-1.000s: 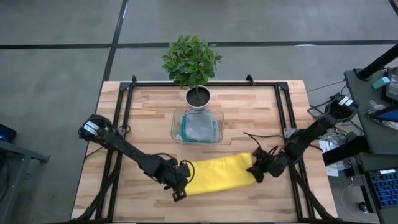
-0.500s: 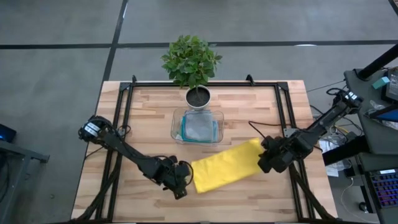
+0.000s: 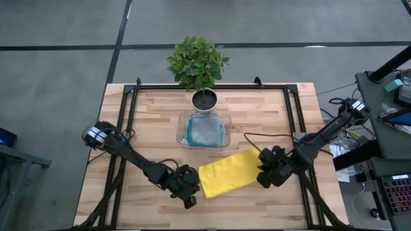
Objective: Fold microfiber towels
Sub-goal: Fold the yellow microfiber cloth
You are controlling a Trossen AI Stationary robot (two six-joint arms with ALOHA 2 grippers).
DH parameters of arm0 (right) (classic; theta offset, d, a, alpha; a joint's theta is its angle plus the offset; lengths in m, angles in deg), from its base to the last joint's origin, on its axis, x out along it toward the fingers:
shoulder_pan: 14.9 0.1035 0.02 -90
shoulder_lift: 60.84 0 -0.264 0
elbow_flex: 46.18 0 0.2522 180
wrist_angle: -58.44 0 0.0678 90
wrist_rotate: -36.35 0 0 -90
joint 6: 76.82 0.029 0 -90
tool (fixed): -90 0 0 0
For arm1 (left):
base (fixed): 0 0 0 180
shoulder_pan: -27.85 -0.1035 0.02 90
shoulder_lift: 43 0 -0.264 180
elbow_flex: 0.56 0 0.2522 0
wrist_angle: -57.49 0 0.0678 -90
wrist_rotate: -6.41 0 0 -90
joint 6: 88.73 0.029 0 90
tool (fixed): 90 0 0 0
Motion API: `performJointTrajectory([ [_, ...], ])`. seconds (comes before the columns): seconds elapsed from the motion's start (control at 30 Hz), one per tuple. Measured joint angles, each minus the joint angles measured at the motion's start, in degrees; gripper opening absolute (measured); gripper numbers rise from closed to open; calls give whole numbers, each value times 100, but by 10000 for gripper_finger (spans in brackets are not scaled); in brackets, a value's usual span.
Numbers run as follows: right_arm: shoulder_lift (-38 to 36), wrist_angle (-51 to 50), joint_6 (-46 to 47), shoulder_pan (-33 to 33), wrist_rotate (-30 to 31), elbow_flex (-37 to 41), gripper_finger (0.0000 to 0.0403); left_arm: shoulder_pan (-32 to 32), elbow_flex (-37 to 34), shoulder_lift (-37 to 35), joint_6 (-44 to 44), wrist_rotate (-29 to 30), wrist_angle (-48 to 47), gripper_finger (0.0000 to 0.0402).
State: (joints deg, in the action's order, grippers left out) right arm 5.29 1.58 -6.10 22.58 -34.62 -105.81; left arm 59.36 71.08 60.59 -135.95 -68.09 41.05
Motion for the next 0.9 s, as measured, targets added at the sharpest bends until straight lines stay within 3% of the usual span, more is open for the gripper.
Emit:
performJointTrajectory([
  [0.33,1209,1253,-719,-424,-120,-542,9,-2,6,481,5,9,118,31],
  [0.9,3409,1339,-2150,-953,-101,-2602,9,4,22,531,9,211,185,31],
])
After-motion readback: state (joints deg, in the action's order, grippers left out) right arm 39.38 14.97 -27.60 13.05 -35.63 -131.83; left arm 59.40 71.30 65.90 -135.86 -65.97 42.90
